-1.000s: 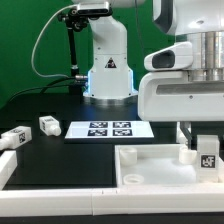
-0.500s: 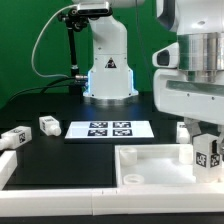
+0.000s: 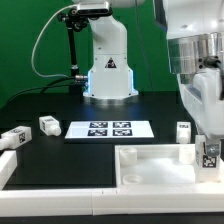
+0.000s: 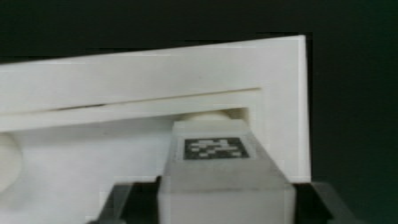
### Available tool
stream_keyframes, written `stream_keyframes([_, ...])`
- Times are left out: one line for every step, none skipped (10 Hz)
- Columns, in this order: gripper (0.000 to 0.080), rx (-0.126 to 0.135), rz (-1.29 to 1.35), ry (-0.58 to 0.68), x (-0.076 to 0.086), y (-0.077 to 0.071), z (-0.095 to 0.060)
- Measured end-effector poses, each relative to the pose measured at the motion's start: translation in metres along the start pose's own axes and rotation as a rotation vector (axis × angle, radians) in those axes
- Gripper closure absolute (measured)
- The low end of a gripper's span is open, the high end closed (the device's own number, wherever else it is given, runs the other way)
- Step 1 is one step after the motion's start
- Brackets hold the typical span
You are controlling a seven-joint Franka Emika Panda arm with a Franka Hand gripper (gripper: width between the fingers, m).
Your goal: Assemble one leg
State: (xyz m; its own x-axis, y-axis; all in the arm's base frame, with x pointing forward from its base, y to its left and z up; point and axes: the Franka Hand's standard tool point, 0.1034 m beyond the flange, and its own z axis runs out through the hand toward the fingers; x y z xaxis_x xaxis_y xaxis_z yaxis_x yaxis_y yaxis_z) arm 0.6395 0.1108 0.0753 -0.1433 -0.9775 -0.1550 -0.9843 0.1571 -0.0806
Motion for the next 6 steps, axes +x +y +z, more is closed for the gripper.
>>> stream_keyframes([0.0512,-0.001,0.020,0.000,-0.0009,0.0005,0.0005])
stream_keyframes([0.0451,-0.001,0.004,0.001,-0.0011,0.0006,0.0006])
stream_keyframes([0.0451,-0.004,-0.108,0.004,-0.0010,0.0012,0.0011])
stream_keyframes([0.0313,-0.019,-0.286,0.000,-0.0023,0.0033,0.0026])
stream_keyframes([0.0205,-0.032,-0.452,-0.009,-0.0038,0.0023,0.0020])
stream_keyframes([0.0161,-0.026,-0.567,-0.015,-0.0057,0.0016,0.0012])
